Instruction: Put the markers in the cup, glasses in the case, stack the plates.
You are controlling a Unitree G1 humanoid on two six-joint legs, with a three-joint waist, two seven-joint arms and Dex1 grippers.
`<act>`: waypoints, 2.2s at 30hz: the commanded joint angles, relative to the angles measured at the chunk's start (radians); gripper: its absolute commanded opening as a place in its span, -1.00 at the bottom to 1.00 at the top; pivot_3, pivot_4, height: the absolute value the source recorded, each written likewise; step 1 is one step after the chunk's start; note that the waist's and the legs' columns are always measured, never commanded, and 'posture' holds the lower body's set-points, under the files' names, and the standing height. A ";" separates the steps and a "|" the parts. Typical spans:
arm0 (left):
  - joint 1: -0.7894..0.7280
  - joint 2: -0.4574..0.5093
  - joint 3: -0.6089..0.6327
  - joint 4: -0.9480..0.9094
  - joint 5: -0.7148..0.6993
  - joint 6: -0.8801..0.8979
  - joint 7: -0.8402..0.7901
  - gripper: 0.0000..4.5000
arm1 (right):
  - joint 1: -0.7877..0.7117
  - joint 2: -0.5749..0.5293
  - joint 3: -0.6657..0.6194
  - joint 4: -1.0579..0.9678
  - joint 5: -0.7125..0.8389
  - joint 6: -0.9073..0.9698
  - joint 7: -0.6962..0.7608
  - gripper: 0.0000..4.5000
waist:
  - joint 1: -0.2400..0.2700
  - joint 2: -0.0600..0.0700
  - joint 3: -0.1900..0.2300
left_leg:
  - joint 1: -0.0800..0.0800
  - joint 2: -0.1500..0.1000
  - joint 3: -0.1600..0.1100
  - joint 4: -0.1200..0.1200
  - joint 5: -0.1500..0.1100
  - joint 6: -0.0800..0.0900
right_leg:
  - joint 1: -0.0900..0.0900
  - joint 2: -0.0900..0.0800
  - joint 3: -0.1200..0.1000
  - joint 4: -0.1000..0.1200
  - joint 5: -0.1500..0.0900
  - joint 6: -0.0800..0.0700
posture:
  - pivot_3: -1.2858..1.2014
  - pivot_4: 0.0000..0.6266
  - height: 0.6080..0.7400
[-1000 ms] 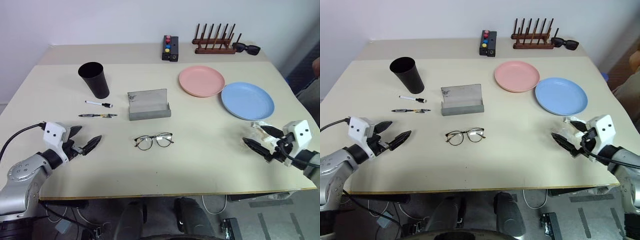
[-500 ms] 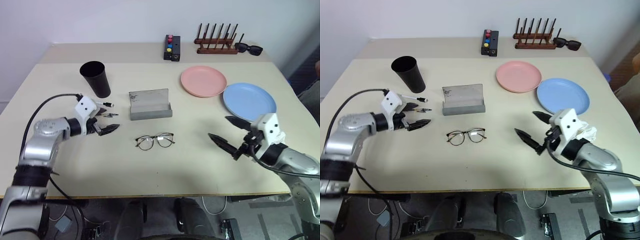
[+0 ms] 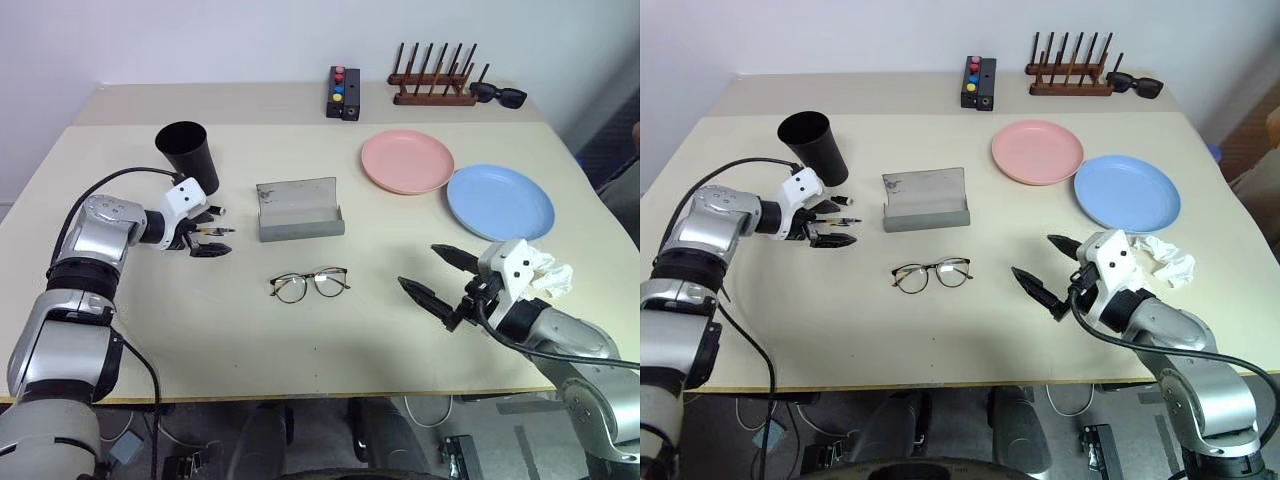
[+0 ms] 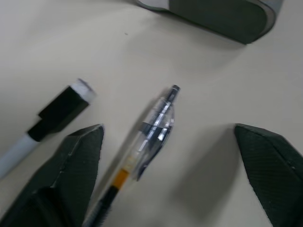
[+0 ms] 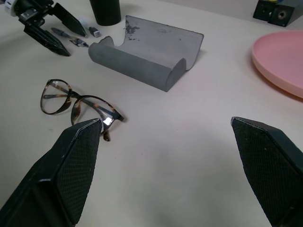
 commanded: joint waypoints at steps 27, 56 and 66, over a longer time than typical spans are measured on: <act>0.001 -0.189 0.508 -0.504 -0.415 0.068 0.423 -0.99 | -0.119 -0.007 0.066 0.011 0.016 0.007 0.019 1.00 | 0.004 -0.002 0.001 | 0.004 0.002 -0.001 0.004 0.000 0.000 | 0.001 0.000 0.000 0.008 0.000 0.000 | 0.03 -0.52 0.92; -0.314 -0.230 0.483 0.225 -0.195 -0.592 0.813 -0.99 | -0.128 0.040 0.145 -0.015 0.014 0.007 -0.013 1.00 | 0.003 -0.004 0.002 | 0.003 -0.006 -0.003 0.003 0.000 0.000 | 0.001 -0.003 0.000 0.009 0.001 0.003 | 0.03 -0.52 0.92; -0.318 -0.230 0.472 0.283 -0.162 -0.649 0.831 -0.99 | -0.125 0.045 0.149 -0.020 0.016 0.007 -0.018 1.00 | 0.001 -0.004 0.002 | 0.003 -0.006 -0.003 0.003 0.000 0.000 | 0.001 -0.003 0.000 0.010 0.001 0.003 | 0.03 -0.52 0.92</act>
